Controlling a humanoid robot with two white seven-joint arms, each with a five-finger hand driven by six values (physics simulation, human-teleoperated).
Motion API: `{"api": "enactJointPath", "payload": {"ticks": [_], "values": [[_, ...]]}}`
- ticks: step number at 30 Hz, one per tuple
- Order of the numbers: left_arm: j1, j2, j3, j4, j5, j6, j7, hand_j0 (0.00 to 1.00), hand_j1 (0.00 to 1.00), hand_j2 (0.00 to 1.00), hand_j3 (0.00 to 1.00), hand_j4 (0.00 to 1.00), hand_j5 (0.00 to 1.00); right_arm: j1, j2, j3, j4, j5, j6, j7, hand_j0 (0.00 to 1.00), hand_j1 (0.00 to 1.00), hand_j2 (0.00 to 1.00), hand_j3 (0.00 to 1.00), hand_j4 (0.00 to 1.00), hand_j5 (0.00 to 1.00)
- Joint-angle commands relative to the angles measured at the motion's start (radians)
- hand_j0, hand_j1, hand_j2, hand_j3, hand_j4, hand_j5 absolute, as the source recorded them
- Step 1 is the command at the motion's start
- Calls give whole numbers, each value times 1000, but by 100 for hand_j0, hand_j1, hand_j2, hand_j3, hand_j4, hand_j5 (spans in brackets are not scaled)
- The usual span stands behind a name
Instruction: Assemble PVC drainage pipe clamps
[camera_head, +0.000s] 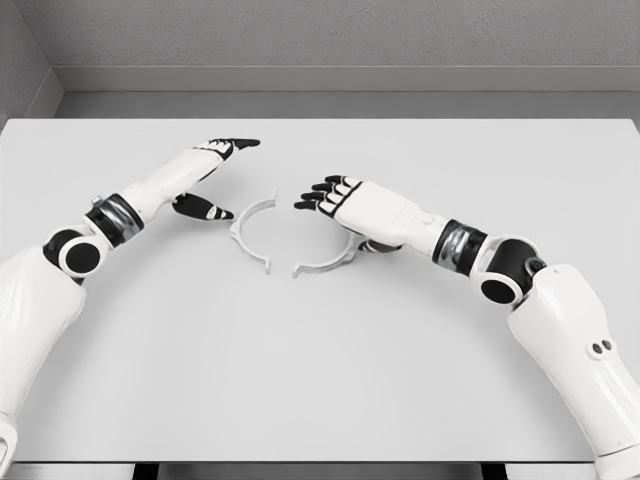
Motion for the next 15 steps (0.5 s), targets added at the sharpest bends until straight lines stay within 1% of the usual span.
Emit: {"api": "enactJointPath", "payload": {"ticks": [1,2,6,10,11,12,13,14,15], "values": [[0,0,-1,-2,7,1,1,100,100,100,100,100,100,0,2,0,5,-7,1,0,100,100,100,100,100,100],[0,0,-2,-4,7,1,1,100,100,100,100,100,100,-6,18,1,5,-7,1,0,100,100,100,100,100,100],[3,-6,-5,-10,6,1,1,100,100,100,100,100,100,-11,28,1,8,-7,1,0,100,100,100,100,100,100],[6,-11,-7,-14,6,1,1,100,100,100,100,100,100,-20,21,-13,6,-14,1,-1,100,100,100,100,100,100],[6,-11,-7,-14,6,1,1,100,100,100,100,100,100,-20,15,-43,-6,-23,1,-1,100,100,100,100,100,100],[6,-11,-7,-16,4,1,1,100,100,100,100,100,100,-12,14,-108,-30,-31,1,-1,100,100,100,100,100,100],[6,-11,-7,-16,4,1,1,100,100,100,100,100,100,-3,-15,-160,-95,-34,1,0,100,100,100,100,100,100],[6,-11,-7,-22,4,1,1,100,100,100,100,100,100,-2,-46,-168,-122,-65,1,0,100,100,100,100,100,100],[14,-11,-7,-28,4,1,1,100,100,100,100,100,100,-3,-78,-168,-118,-94,1,0,100,100,100,100,100,100]]}}
